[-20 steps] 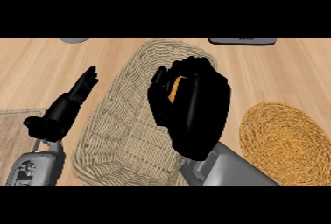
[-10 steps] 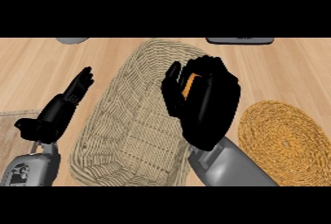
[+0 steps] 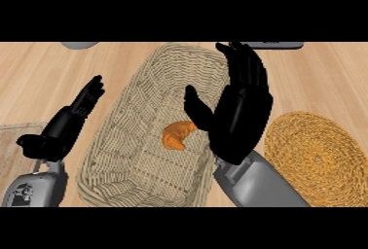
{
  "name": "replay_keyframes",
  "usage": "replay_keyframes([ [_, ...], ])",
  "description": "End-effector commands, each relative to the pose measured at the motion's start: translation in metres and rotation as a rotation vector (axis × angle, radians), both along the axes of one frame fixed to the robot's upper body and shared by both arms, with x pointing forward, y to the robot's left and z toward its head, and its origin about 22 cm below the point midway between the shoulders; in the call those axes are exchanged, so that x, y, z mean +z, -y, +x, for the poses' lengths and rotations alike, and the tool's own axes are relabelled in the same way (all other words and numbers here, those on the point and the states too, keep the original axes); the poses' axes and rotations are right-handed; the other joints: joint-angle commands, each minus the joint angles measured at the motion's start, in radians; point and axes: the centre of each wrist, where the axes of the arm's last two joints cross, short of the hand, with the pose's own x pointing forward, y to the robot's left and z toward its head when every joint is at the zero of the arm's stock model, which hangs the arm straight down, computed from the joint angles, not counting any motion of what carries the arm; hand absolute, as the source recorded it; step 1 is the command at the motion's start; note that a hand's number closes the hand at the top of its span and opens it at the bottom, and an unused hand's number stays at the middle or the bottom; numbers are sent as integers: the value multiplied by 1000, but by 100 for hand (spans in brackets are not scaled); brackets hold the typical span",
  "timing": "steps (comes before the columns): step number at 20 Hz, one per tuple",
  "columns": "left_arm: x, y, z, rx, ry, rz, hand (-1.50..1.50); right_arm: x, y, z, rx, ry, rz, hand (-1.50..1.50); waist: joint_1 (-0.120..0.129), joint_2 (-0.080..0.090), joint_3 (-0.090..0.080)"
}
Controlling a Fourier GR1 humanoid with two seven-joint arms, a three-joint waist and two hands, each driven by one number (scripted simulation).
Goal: Pick the croissant from the placemat and place it in the basket
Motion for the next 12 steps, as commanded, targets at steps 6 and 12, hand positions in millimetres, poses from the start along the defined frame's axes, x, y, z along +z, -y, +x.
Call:
replay_keyframes([
  [6, -2, 5, -2, 12, -16, 3, 0, 35, 13, 2, 10, 103, 303, -150, -4, 0, 0],
  [12, 7, -1, -2, 21, 0, -17, 0, 47, 43, -20, -1, 53, 485, -150, -15, -5, 1],
])
